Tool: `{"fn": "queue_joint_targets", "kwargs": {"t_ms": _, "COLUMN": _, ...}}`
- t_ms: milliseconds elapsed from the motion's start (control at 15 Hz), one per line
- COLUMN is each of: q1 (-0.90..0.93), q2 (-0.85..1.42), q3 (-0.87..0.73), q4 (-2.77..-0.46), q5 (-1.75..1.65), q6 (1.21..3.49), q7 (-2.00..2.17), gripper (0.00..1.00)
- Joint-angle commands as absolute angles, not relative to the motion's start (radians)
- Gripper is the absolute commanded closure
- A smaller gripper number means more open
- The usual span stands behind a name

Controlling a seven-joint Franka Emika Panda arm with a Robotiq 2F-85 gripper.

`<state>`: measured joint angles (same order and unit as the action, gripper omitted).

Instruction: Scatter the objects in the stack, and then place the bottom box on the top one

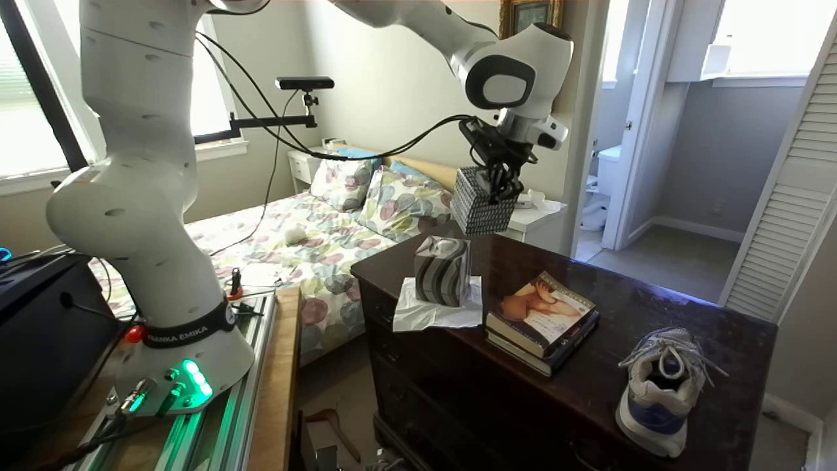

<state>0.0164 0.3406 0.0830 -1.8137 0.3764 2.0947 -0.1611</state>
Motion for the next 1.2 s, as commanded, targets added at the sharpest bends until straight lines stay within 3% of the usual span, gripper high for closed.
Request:
{"fn": "queue_joint_targets", "kwargs": {"t_ms": 0, "q1": 0.037, "q2": 0.425, "q3": 0.070, "q4": -1.719, "q5": 0.318, "q6": 2.117, "q7": -0.045, "gripper": 0.99}}
{"fn": "queue_joint_targets", "kwargs": {"t_ms": 1067, "q1": 0.116, "q2": 0.680, "q3": 0.025, "q4": -1.552, "q5": 0.127, "q6": 2.141, "q7": 0.210, "gripper": 0.99}}
{"fn": "queue_joint_targets", "kwargs": {"t_ms": 1133, "q1": 0.117, "q2": 0.687, "q3": 0.023, "q4": -1.548, "q5": 0.124, "q6": 2.142, "q7": 0.213, "gripper": 0.75}}
